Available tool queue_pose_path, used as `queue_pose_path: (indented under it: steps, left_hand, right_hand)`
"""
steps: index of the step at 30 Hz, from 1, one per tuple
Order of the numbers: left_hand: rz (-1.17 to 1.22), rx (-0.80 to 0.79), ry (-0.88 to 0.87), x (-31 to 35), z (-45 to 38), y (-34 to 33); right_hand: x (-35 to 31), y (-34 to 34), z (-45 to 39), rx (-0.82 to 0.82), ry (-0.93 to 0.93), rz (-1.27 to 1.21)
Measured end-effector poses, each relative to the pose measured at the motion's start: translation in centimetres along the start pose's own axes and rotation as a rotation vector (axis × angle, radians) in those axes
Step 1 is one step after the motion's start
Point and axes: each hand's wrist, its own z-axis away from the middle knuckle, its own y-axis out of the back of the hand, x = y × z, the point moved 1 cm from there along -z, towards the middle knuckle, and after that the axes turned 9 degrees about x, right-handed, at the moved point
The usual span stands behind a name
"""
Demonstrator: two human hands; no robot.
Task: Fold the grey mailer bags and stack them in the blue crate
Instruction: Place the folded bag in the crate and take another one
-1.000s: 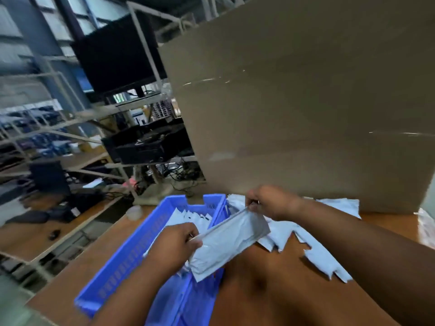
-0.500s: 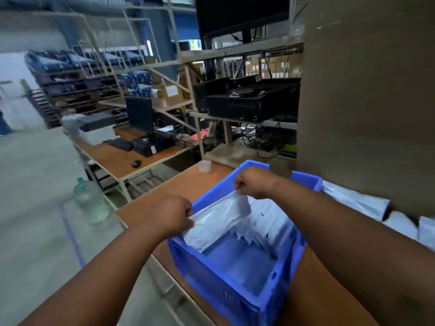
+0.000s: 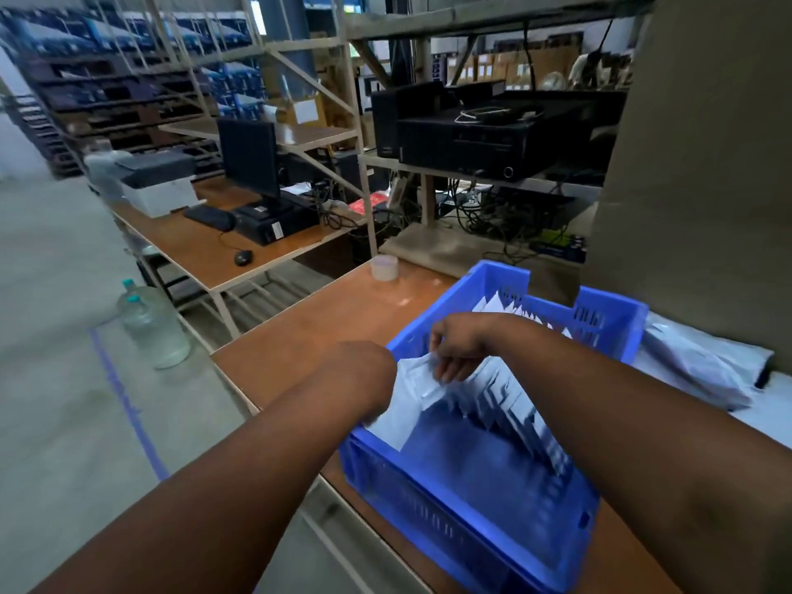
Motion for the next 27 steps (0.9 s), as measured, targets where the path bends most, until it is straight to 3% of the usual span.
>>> queue_pose_path:
  steps: [4, 8, 14, 19, 24, 27]
  left_hand:
    - [-0.127, 0.069, -0.024, 0.5, -1.0, -1.2]
    - [-0.15, 0.038, 0.008, 0.8, -1.2, -1.5]
    - [-0.22, 0.02, -0.063, 2.1, -1.2, -2.3]
    - [-0.191, -0.06, -0.086, 1.7, -1.6, -1.7]
    - [-0.199, 0.327, -0.355, 2.4, -1.6, -0.8]
    - [-0.137, 0.264, -0.552, 3.9, -2.3, -1.4]
  right_hand:
    - [1.1, -1.8, -1.7, -0.048, -0.046, -0.047]
    - [2.1, -2.8, -2.7, -0.055, -0.061, -0.095]
    - [2.2, -4.2, -3.3, 0.034, -0.005, 0.152]
    - [0.8, -2.3, -2.2, -0.061, -0.004, 0.116]
    - [0.2, -1.9, -1.2, -0.004, 0.023, 0.115]
    - [0.5, -2.6, -1.3, 0.156, 0.104, 0.206]
